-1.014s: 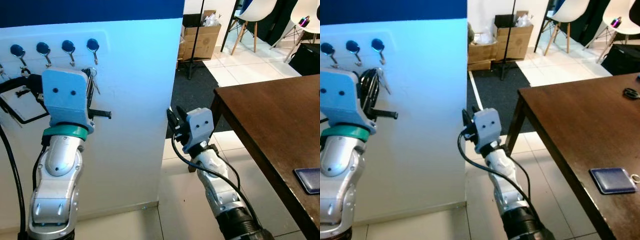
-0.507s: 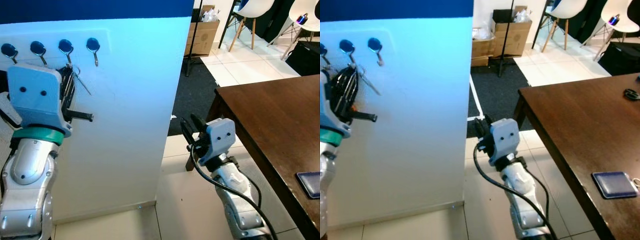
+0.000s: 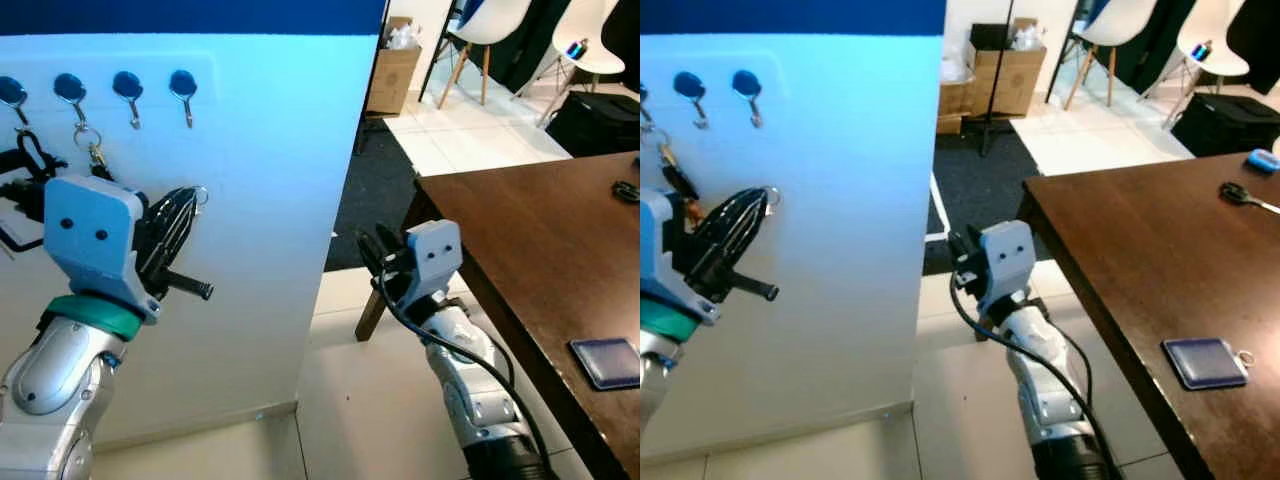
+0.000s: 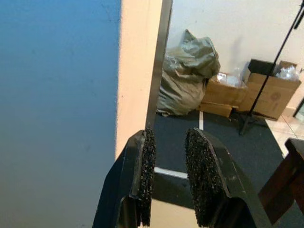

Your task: Hang keys on a hook

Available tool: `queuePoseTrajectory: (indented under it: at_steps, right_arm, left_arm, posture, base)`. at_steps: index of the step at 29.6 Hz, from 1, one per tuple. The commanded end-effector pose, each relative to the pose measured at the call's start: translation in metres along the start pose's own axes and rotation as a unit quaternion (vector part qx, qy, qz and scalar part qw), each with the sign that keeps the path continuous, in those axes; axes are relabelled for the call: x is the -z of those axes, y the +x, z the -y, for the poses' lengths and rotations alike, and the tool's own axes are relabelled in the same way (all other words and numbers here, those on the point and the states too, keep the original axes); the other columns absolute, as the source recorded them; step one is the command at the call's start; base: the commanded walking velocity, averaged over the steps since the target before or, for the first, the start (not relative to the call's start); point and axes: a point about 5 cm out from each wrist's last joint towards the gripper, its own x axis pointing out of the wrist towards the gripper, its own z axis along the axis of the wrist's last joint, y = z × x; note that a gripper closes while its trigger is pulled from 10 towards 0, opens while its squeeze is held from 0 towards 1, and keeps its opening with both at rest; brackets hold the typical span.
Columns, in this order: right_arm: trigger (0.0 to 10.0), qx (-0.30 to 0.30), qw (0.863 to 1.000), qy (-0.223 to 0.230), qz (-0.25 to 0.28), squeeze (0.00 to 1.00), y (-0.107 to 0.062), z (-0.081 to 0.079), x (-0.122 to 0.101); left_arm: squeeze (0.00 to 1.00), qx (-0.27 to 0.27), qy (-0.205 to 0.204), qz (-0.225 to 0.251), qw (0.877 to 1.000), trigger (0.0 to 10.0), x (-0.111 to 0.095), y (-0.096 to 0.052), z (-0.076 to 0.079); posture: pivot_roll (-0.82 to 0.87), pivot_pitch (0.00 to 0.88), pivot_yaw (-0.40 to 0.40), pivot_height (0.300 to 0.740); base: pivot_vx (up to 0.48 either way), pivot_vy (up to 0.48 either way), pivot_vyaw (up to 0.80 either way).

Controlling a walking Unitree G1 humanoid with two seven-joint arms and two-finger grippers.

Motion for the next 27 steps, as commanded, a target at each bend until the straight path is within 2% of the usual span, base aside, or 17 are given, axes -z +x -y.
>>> queuePoseTrajectory:
  at_steps: [1, 3, 9, 19, 27]
  right_arm:
    - [10.0, 0.004, 1.0, 0.009, -0.015, 0.0, -0.002, -0.001, 0.005]
    - [10.0, 0.002, 1.0, 0.012, -0.015, 0.0, -0.002, -0.003, 0.004]
    - [10.0, -0.004, 1.0, 0.012, -0.012, 0.0, -0.002, -0.005, 0.004]
    - [10.0, -0.003, 1.0, 0.013, -0.013, 0.0, -0.001, -0.005, 0.005]
    - [10.0, -0.004, 1.0, 0.013, -0.014, 0.0, 0.001, -0.005, 0.006]
  left_arm:
    - [0.0, -0.036, 0.005, 0.018, 0.999, 10.0, -0.009, 0.003, -0.013]
    - [0.0, -0.063, 0.014, 0.034, 0.997, 10.0, -0.018, 0.008, -0.023]
    - [0.0, -0.066, 0.033, 0.04, 0.996, 10.0, -0.026, 0.006, -0.035]
    - [0.0, -0.002, 0.05, 0.028, 0.998, 10.0, -0.033, -0.005, -0.027]
    - [0.0, 0.003, 0.058, 0.04, 0.997, 10.0, -0.041, -0.002, -0.028]
  posture:
    - [-0.02, 0.065, -0.004, 0.74]
    - [-0.02, 0.064, -0.003, 0.74]
    - [-0.02, 0.065, 0.002, 0.74]
    - [0.0, 0.07, 0.006, 0.74]
    - [0.0, 0.063, 0.005, 0.74]
  base:
    - [0.0, 0.0, 0.0]
    - [0.0, 0.0, 0.0]
    - [0.0, 0.0, 0.0]
    - [0.0, 0.0, 0.0]
    - [0.0, 0.0, 0.0]
